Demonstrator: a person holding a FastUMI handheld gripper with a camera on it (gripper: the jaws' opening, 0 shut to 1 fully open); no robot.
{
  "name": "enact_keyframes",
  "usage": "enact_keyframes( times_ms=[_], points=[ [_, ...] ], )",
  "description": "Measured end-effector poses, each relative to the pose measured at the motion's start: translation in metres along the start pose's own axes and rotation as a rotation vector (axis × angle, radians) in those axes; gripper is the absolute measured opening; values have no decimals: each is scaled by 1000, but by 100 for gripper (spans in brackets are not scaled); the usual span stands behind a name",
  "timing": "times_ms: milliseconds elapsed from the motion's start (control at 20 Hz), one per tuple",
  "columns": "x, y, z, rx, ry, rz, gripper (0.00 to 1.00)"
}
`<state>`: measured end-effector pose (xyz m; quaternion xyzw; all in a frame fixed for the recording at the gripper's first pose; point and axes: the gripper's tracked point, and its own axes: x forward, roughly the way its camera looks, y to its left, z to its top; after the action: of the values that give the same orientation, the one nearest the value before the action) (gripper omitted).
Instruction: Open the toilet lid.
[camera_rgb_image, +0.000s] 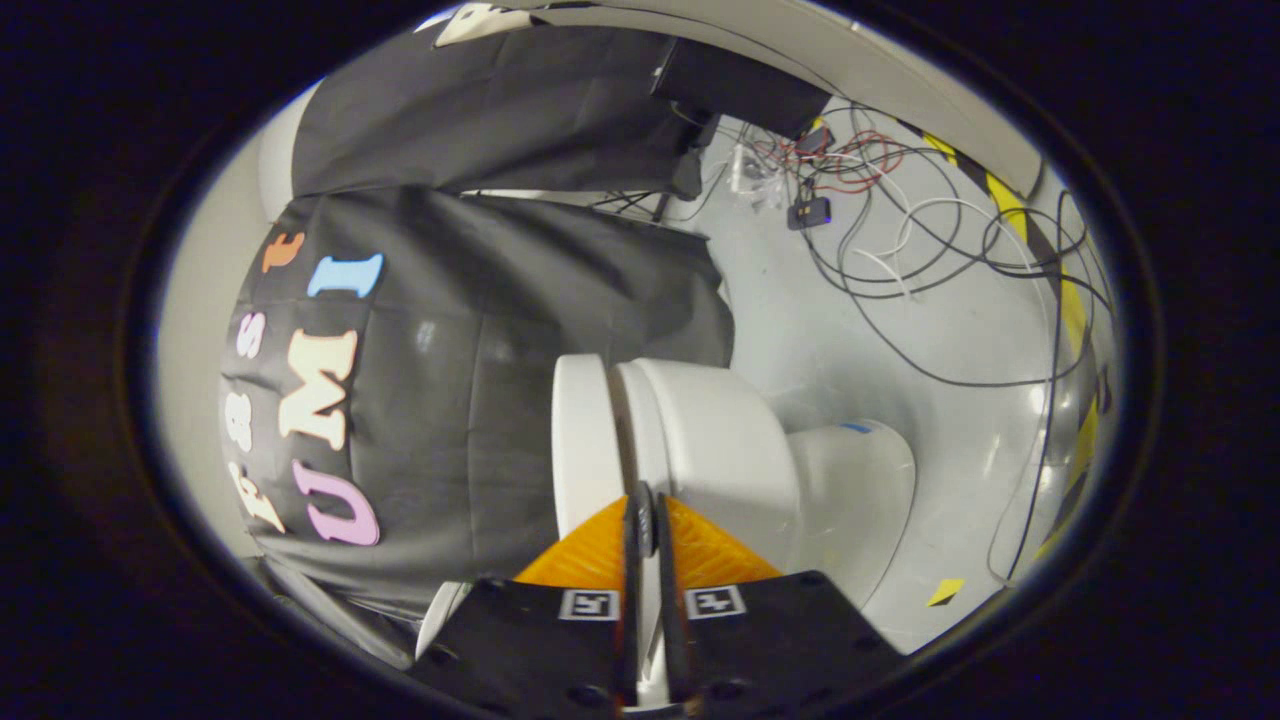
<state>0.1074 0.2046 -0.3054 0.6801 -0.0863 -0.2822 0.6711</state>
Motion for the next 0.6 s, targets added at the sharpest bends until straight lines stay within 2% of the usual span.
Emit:
enact_keyframes(
  times_ms=[50,200,450,600],
  points=[
    [-1,2,-1,-25,-9,8,2],
    [2,6,-5,-83,3,28,2],
    [11,9,-11,-131,28,18,1],
    [10,18,-17,-206,30,-3,1]
  ],
)
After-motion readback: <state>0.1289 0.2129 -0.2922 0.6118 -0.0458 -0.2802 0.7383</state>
